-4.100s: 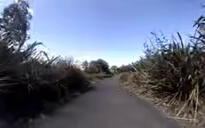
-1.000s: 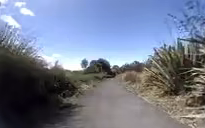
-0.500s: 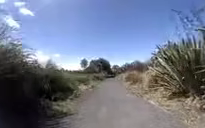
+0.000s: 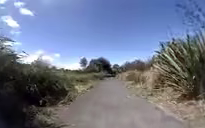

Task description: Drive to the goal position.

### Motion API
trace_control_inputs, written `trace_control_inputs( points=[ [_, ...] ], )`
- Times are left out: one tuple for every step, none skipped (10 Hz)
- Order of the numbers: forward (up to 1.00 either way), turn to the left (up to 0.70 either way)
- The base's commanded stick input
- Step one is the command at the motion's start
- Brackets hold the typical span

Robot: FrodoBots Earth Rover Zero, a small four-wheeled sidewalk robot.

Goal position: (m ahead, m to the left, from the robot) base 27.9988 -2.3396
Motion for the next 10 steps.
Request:
trace_control_inputs(
  points=[
    [0.85, 0.0],
    [0.85, 0.0],
    [0.85, 0.0],
    [0.85, 0.0],
    [0.85, 0.0],
    [0.85, 0.0],
    [0.85, 0.0],
    [0.85, 0.0],
    [0.85, 0.0],
    [0.85, 0.0]
  ],
)
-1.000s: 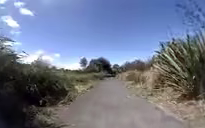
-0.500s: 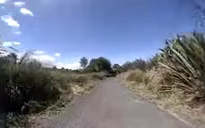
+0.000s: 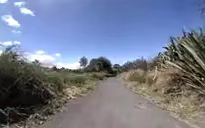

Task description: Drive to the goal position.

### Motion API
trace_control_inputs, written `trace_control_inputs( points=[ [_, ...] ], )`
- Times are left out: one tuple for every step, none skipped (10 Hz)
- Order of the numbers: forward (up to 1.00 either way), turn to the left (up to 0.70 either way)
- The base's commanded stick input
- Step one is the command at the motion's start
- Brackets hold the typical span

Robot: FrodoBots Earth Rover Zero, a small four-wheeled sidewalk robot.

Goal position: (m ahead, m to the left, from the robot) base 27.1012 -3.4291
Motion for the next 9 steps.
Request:
trace_control_inputs(
  points=[
    [0.85, 0.0],
    [0.85, 0.0],
    [0.85, 0.0],
    [0.85, 0.0],
    [0.85, 0.0],
    [0.85, 0.0],
    [0.85, 0.0],
    [0.85, 0.0],
    [0.85, 0.0]
  ],
)
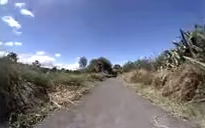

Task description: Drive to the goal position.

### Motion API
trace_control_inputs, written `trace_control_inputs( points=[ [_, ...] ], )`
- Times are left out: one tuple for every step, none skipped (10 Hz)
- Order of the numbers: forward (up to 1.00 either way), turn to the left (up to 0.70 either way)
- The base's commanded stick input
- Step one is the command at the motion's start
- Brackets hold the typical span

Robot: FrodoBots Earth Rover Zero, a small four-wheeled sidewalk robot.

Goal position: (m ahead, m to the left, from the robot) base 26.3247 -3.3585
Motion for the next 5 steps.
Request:
trace_control_inputs(
  points=[
    [0.85, 0.0],
    [0.85, 0.0],
    [0.85, 0.0],
    [0.85, 0.0],
    [0.85, -0.32]
  ],
)
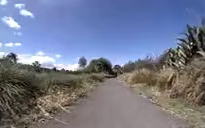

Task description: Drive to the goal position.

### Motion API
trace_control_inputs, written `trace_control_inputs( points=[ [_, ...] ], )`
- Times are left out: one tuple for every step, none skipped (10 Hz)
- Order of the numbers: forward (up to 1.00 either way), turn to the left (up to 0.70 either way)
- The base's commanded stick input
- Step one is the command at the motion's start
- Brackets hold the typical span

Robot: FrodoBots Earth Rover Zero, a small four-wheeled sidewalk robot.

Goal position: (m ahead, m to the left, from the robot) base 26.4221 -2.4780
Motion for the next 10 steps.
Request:
trace_control_inputs(
  points=[
    [0.85, -0.28],
    [0.85, -0.24],
    [0.85, 0.0],
    [0.85, 0.0],
    [0.85, 0.0],
    [0.85, 0.0],
    [0.85, 0.0],
    [0.85, 0.0],
    [0.85, 0.0],
    [0.85, 0.0]
  ],
)
